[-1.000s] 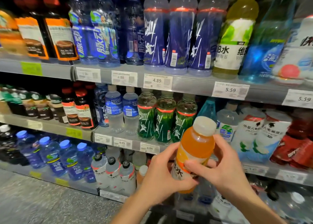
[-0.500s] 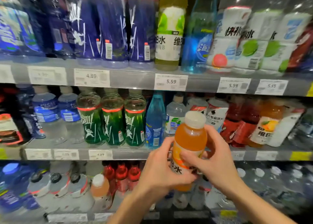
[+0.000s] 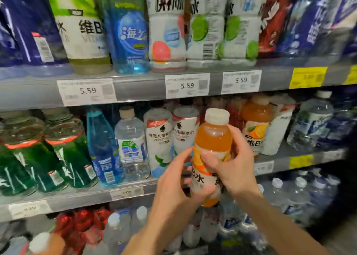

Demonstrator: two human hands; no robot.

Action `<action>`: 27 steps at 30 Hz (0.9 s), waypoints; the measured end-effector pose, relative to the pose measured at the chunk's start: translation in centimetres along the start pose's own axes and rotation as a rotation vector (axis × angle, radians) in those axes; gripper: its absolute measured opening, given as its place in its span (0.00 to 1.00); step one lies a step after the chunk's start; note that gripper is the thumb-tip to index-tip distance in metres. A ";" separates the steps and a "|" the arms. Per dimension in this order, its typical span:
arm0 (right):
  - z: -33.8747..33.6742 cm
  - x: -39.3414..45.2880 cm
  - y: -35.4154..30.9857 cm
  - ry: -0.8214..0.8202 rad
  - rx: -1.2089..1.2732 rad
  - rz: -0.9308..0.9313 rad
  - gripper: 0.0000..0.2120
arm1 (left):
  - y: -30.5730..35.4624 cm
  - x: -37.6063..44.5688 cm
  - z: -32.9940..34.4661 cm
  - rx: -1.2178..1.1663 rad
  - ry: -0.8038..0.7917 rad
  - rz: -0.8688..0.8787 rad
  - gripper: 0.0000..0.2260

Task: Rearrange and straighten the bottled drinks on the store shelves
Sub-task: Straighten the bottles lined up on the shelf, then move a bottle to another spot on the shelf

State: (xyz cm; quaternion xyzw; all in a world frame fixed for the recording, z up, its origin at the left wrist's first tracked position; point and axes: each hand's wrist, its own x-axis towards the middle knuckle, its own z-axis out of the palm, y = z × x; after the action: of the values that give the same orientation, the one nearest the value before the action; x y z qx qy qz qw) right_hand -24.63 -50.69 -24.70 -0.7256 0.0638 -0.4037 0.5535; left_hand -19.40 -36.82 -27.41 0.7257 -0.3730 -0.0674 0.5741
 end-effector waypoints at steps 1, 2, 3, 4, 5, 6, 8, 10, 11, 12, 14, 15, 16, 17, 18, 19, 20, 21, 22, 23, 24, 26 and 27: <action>-0.7 0.2 0.1 -0.028 -0.026 -0.001 0.29 | 0.0 0.2 0.5 0.000 0.011 -0.007 0.33; -1.4 0.3 0.2 -0.055 -0.049 0.000 0.29 | -0.1 0.4 0.9 0.000 0.018 -0.014 0.34; -2.1 0.3 0.2 -0.073 -0.067 0.006 0.30 | -0.1 0.5 1.4 0.000 0.017 -0.018 0.34; -2.8 0.2 0.3 -0.079 -0.079 0.011 0.30 | -0.1 0.6 1.9 0.002 0.008 -0.016 0.35; -3.4 0.1 0.1 -0.075 -0.084 0.010 0.31 | 0.1 0.6 2.3 0.009 -0.008 -0.010 0.35; -4.0 0.0 0.0 -0.066 -0.083 0.006 0.31 | 0.4 0.6 2.7 0.016 -0.029 -0.004 0.34; -4.9 0.0 -0.2 -0.054 -0.063 -0.004 0.29 | 1.0 0.6 3.5 0.033 -0.066 0.004 0.32; -5.6 0.2 -0.4 -0.041 -0.033 -0.006 0.27 | 1.3 0.5 4.0 0.050 -0.077 0.006 0.29; -5.9 0.2 -0.4 -0.035 -0.020 -0.003 0.26 | 1.2 0.5 4.2 0.058 -0.072 0.008 0.27; -6.1 0.3 -0.3 -0.030 -0.010 0.000 0.26 | 1.1 0.5 4.4 0.064 -0.063 0.012 0.25; -6.7 0.2 -0.1 -0.027 -0.013 0.002 0.26 | 0.9 0.3 4.8 0.065 -0.049 0.010 0.21; -6.9 0.2 -0.1 -0.033 -0.021 -0.003 0.26 | 0.9 0.2 5.0 0.066 -0.050 0.005 0.20; -7.1 0.1 -0.1 -0.041 -0.029 -0.010 0.27 | 0.8 0.0 5.1 0.068 -0.055 -0.004 0.19; -7.3 0.1 -0.1 -0.048 -0.035 -0.017 0.27 | 0.9 -0.1 5.2 0.069 -0.061 -0.012 0.19; -7.5 0.0 -0.2 -0.050 -0.036 -0.019 0.27 | 0.9 -0.2 5.3 0.072 -0.069 -0.015 0.19; -7.6 0.0 -0.2 -0.051 -0.028 -0.022 0.27 | 1.0 -0.3 5.4 0.076 -0.076 -0.011 0.19; -7.7 0.0 -0.3 -0.053 -0.014 -0.024 0.28 | 1.1 -0.3 5.5 0.080 -0.082 -0.004 0.21; -7.8 0.0 -0.5 -0.055 0.001 -0.029 0.28 | 1.4 -0.3 5.5 0.082 -0.086 0.004 0.23; -7.7 0.0 -0.7 -0.056 0.015 -0.035 0.29 | 1.7 -0.2 5.4 0.081 -0.091 0.014 0.24; -7.6 0.1 -1.0 -0.059 0.033 -0.040 0.28 | 2.0 0.0 5.3 0.077 -0.094 0.025 0.26; -7.4 0.2 -1.5 -0.065 0.057 -0.045 0.27 | 2.3 0.1 5.1 0.068 -0.088 0.032 0.27; -6.8 0.5 -2.8 -0.068 0.106 -0.056 0.25 | 3.3 0.3 4.2 0.034 -0.069 0.038 0.28; -6.5 0.7 -3.5 -0.061 0.124 -0.062 0.23 | 3.9 0.4 3.7 0.017 -0.065 0.041 0.28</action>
State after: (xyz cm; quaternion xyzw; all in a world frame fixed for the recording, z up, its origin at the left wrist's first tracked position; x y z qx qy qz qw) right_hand -29.62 -54.62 -20.91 -0.7038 -0.0009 -0.4014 0.5861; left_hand -22.84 -40.24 -25.07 0.7200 -0.4070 -0.0760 0.5569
